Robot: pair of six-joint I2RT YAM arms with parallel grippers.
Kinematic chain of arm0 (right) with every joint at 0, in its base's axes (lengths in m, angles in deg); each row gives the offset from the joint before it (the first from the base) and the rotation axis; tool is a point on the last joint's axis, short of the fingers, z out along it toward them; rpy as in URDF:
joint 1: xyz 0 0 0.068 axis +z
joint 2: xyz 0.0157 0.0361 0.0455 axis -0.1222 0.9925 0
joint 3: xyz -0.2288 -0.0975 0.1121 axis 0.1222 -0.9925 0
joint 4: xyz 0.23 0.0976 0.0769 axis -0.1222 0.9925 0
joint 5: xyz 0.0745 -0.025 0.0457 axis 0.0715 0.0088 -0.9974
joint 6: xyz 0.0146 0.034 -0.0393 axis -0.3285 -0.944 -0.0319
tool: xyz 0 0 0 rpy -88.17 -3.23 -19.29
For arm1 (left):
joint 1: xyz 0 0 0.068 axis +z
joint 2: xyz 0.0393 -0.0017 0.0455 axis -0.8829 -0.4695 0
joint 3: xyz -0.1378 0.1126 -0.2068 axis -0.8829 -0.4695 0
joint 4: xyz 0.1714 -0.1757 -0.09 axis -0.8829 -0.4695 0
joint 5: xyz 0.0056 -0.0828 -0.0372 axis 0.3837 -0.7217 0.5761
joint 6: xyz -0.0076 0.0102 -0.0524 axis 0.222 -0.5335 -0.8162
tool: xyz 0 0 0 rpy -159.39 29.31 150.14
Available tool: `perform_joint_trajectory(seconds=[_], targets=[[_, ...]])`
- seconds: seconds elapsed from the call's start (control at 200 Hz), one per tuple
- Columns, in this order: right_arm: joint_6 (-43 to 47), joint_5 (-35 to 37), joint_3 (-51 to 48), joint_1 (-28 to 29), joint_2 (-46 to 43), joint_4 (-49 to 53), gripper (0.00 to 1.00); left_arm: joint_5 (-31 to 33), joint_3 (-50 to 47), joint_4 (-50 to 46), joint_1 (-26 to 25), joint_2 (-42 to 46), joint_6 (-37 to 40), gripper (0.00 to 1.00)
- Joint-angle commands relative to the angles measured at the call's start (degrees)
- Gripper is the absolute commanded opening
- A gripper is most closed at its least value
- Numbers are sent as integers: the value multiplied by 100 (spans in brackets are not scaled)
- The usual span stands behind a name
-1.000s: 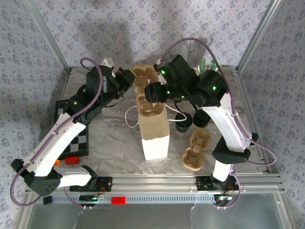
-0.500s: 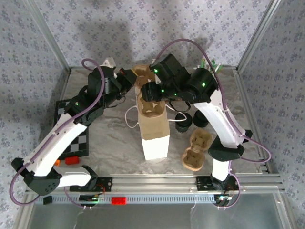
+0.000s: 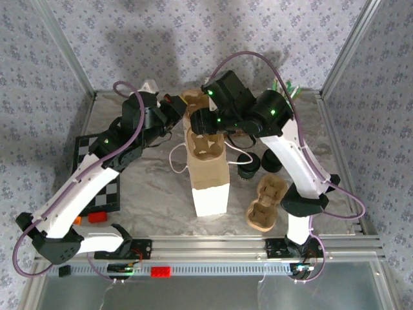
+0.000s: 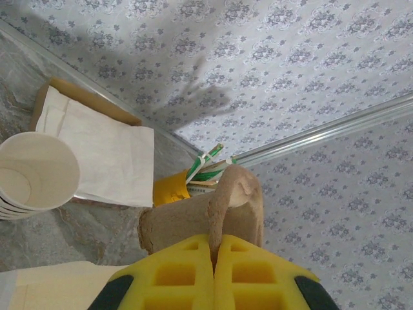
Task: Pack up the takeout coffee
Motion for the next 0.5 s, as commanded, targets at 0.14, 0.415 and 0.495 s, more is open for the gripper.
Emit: perform_joint_trajectory(seconds=[0.14, 0.415, 0.495], targets=[[-70, -222, -218, -69, 40, -134, 43, 8, -42, 343, -56, 64, -213, 0], [-26, -203, -310, -68, -12, -209, 45, 26, -86, 319, -54, 91, -407, 0], [-35, -97, -331, -76, -23, -145, 41, 8, -95, 347, -65, 100, -439, 0]])
